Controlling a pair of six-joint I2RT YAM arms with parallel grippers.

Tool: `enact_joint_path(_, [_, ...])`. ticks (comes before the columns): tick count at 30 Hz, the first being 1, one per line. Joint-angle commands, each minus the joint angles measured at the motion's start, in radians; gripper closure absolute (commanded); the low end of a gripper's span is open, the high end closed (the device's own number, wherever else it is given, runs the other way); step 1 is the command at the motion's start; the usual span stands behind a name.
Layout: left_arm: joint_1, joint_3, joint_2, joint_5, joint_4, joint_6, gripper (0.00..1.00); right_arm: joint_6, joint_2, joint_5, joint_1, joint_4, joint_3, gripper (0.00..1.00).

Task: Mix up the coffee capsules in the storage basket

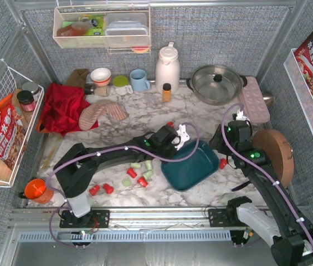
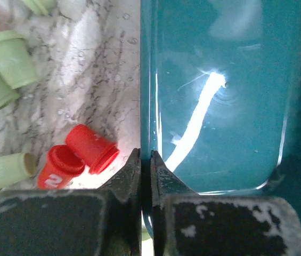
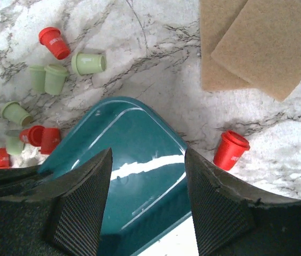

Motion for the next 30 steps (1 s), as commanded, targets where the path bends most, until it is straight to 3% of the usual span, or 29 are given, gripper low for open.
enact_joint_path(1, [0.005, -0.031, -0.080, -0.079, 0.082, -0.045, 0.96, 0.036, -0.020, -0.019, 0.004, -0.080, 0.035, 0.39])
enact_joint_path(7, [0.022, -0.142, -0.228, -0.308, 0.257, -0.172, 1.00, 0.083, -0.049, 0.006, 0.011, -0.111, 0.073, 0.39])
enact_joint_path(10, [0.030, -0.208, -0.297, -0.350, 0.341, -0.223, 1.00, 0.100, -0.040, -0.015, 0.022, -0.085, 0.072, 0.39])
enact_joint_path(15, [0.030, -0.215, -0.316, -0.376, 0.348, -0.269, 1.00, 0.114, -0.012, -0.129, 0.081, 0.140, 0.008, 0.39])
enact_joint_path(20, [0.032, -0.203, -0.315, -0.407, 0.323, -0.290, 1.00, 0.052, 0.026, -0.027, 0.231, 0.312, -0.043, 0.40])
enact_joint_path(27, [0.032, -0.224, -0.351, -0.422, 0.342, -0.304, 1.00, 0.072, 0.098, 0.102, 0.282, 0.335, -0.083, 0.52])
enact_joint_path(29, [0.032, -0.227, -0.358, -0.416, 0.348, -0.306, 1.00, 0.088, 0.107, 0.126, 0.287, 0.335, -0.090, 0.61])
enact_joint_path(30, [0.032, -0.229, -0.359, -0.408, 0.350, -0.306, 1.00, 0.092, 0.110, 0.130, 0.287, 0.339, -0.092, 0.74])
